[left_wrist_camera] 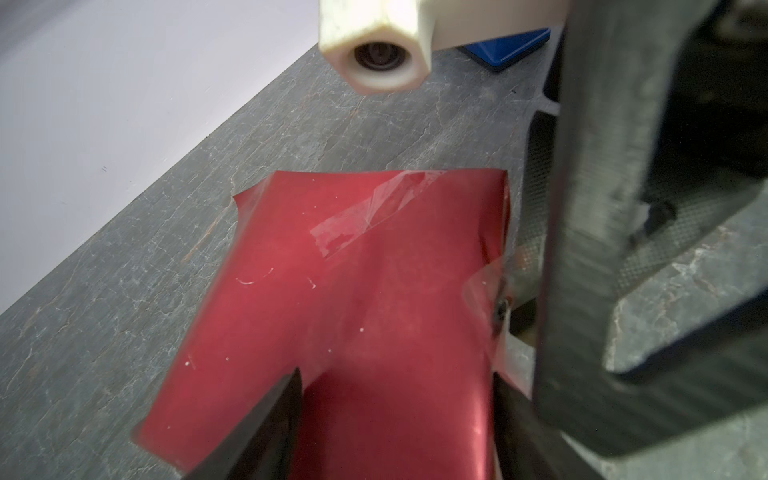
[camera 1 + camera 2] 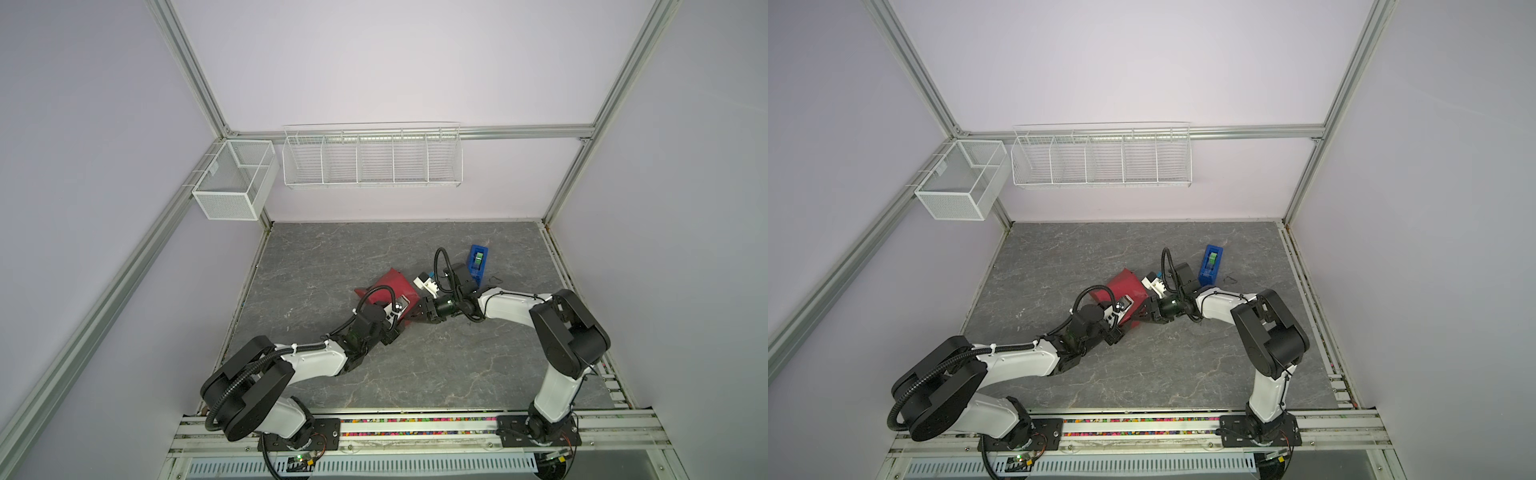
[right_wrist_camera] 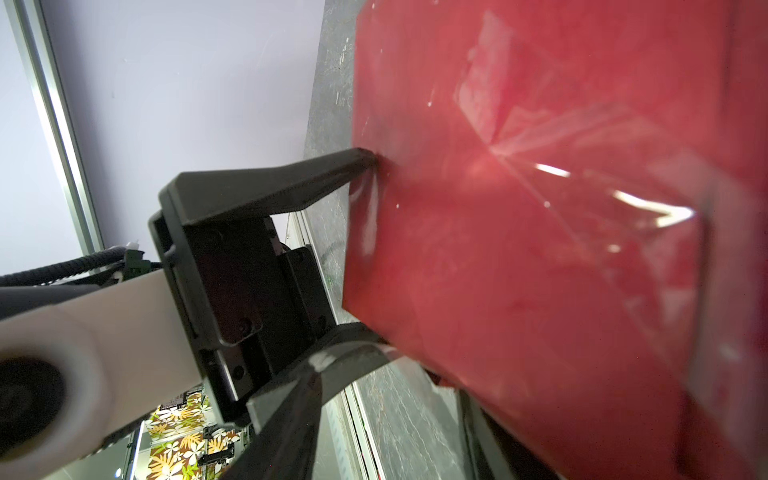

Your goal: Wrap the gift box in paper

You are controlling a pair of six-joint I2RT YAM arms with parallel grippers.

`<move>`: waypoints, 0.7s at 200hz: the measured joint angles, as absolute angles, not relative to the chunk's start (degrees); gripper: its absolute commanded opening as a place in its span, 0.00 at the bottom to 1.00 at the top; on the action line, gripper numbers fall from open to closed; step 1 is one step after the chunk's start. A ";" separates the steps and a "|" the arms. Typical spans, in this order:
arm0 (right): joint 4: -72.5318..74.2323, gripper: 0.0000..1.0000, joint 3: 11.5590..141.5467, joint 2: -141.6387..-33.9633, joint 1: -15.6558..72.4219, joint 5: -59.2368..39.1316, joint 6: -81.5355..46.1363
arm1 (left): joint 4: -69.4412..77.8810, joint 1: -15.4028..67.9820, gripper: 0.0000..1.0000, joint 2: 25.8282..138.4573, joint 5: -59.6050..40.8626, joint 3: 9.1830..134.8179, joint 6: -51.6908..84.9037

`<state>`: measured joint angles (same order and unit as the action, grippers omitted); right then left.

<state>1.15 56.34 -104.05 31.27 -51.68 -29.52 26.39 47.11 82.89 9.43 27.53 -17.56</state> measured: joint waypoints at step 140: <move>-11.38 0.61 57.32 -95.94 32.12 -42.94 -31.51 | 26.41 47.11 0.71 82.94 9.58 27.55 -17.19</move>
<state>-11.38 57.32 -95.94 32.12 -42.94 -31.51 26.41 47.11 82.94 9.58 27.55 -17.19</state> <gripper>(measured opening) 0.650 0.708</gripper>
